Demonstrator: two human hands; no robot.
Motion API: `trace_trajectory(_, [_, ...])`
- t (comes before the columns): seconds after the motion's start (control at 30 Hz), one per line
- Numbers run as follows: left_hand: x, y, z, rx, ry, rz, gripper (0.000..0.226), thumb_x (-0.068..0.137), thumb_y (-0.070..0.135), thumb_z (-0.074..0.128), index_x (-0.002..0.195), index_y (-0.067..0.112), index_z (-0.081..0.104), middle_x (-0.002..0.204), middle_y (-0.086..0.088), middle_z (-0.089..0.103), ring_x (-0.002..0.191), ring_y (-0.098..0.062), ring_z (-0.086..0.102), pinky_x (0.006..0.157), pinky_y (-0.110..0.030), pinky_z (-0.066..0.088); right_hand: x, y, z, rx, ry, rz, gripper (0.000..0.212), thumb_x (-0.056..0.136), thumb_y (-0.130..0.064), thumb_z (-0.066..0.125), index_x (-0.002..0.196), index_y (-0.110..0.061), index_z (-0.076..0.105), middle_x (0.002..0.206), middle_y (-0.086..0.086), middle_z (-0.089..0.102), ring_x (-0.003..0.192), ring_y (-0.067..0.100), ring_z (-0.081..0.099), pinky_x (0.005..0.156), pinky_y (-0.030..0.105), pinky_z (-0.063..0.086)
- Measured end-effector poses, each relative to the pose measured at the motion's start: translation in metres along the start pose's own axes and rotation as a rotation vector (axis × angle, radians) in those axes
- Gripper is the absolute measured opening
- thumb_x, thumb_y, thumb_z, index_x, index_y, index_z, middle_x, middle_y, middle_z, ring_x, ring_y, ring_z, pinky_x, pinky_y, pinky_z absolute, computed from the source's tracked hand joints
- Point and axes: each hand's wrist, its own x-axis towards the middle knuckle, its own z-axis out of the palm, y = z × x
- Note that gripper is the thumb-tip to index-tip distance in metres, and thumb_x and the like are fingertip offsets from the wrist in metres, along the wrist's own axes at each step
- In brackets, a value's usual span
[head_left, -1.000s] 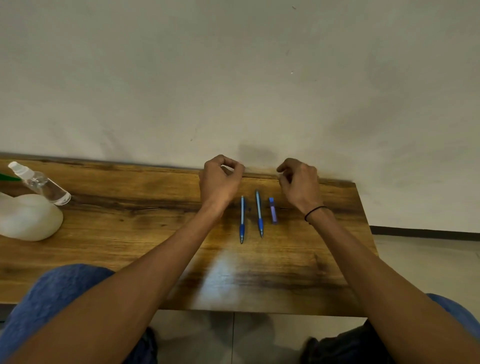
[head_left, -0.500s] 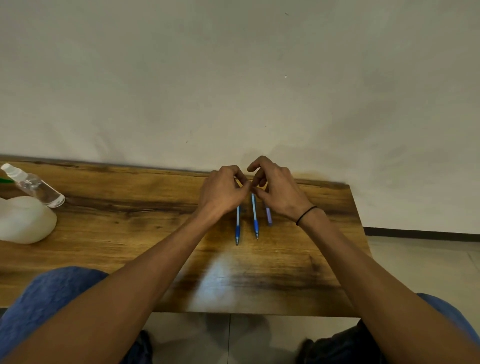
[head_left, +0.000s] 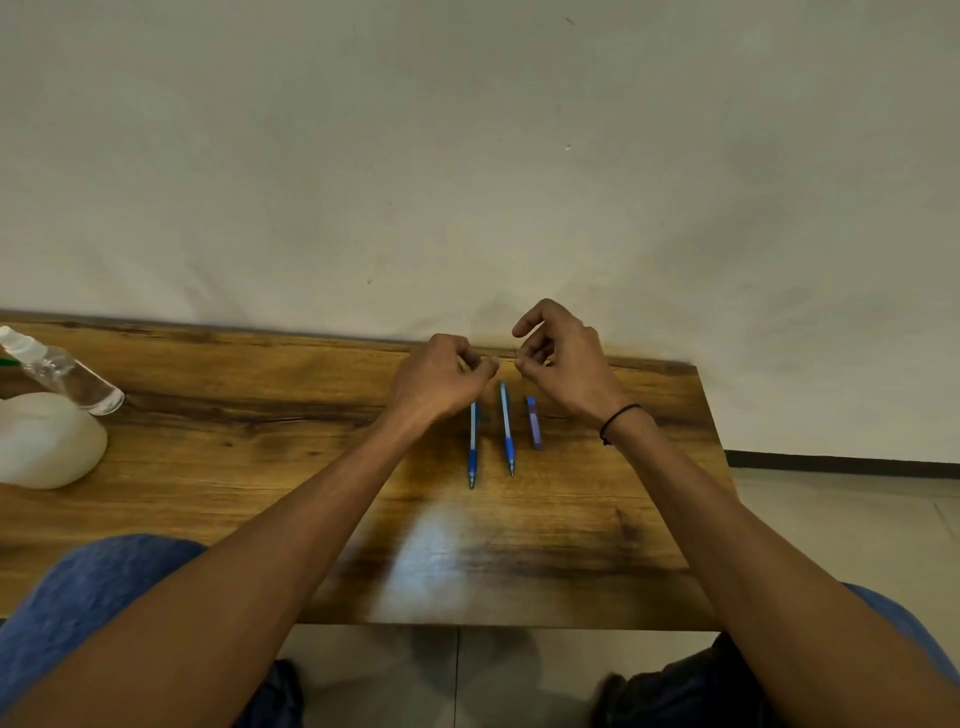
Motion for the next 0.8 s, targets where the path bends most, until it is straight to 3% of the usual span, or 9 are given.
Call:
trace_trajectory(0.13, [-0.001, -0.016, 0.010, 0.193, -0.046, -0.035, 0.021, 0.094, 0.043, 0.073, 0.082, 0.029, 0.064, 0.082, 0.008, 0.070, 0.070, -0.006, 0.062, 0.055, -0.026, 0.043, 0.001, 0.000, -0.003, 0.046, 0.016, 0.036, 0.031, 0.085, 0.003, 0.075, 0.106, -0.017, 0.062, 0.077, -0.007, 0.069, 0.074, -0.007, 0.065, 0.062, 0.003, 0.047])
trace_trajectory(0.33, [-0.008, -0.027, 0.019, 0.288, -0.057, -0.105, 0.033, 0.089, 0.055, 0.075, 0.080, 0.027, 0.060, 0.073, 0.008, 0.066, 0.067, -0.007, 0.058, 0.055, -0.028, 0.040, 0.001, -0.001, 0.001, 0.051, 0.013, 0.030, 0.030, 0.085, 0.001, 0.075, 0.104, -0.019, 0.062, 0.076, -0.008, 0.070, 0.078, -0.004, 0.066, 0.063, 0.003, 0.048])
trace_trajectory(0.43, [-0.009, -0.028, 0.021, 0.347, -0.109, -0.111, 0.037, 0.084, 0.058, 0.078, 0.092, 0.025, 0.064, 0.086, 0.005, 0.069, 0.083, -0.014, 0.065, 0.074, -0.036, 0.056, 0.002, -0.001, 0.001, 0.056, 0.020, 0.028, 0.030, 0.085, 0.001, 0.075, 0.103, -0.020, 0.062, 0.076, -0.008, 0.070, 0.077, -0.003, 0.066, 0.064, 0.005, 0.049])
trace_trajectory(0.5, [-0.010, -0.028, 0.022, 0.386, -0.139, -0.114, 0.043, 0.083, 0.061, 0.078, 0.098, 0.023, 0.064, 0.090, 0.003, 0.068, 0.089, -0.017, 0.066, 0.083, -0.040, 0.059, 0.002, -0.002, 0.001, 0.064, 0.024, 0.028, 0.030, 0.086, 0.001, 0.075, 0.103, -0.020, 0.062, 0.077, -0.007, 0.070, 0.078, -0.001, 0.067, 0.064, 0.005, 0.050])
trace_trajectory(0.63, [-0.010, -0.027, 0.023, 0.389, -0.151, -0.133, 0.047, 0.080, 0.065, 0.078, 0.089, 0.023, 0.060, 0.082, 0.003, 0.063, 0.081, -0.016, 0.063, 0.071, -0.035, 0.054, 0.002, -0.003, 0.002, 0.067, 0.017, 0.026, 0.030, 0.086, 0.002, 0.073, 0.104, -0.020, 0.062, 0.078, -0.006, 0.070, 0.080, 0.000, 0.067, 0.064, 0.004, 0.049])
trace_trajectory(0.8, [-0.014, -0.026, 0.024, 0.304, -0.140, -0.130, 0.055, 0.074, 0.065, 0.084, 0.074, 0.025, 0.046, 0.071, 0.003, 0.056, 0.063, -0.011, 0.051, 0.052, -0.028, 0.036, 0.000, -0.006, 0.002, 0.067, 0.024, 0.008, 0.033, 0.087, 0.002, 0.070, 0.107, -0.023, 0.059, 0.079, -0.004, 0.070, 0.079, 0.003, 0.067, 0.064, 0.007, 0.051])
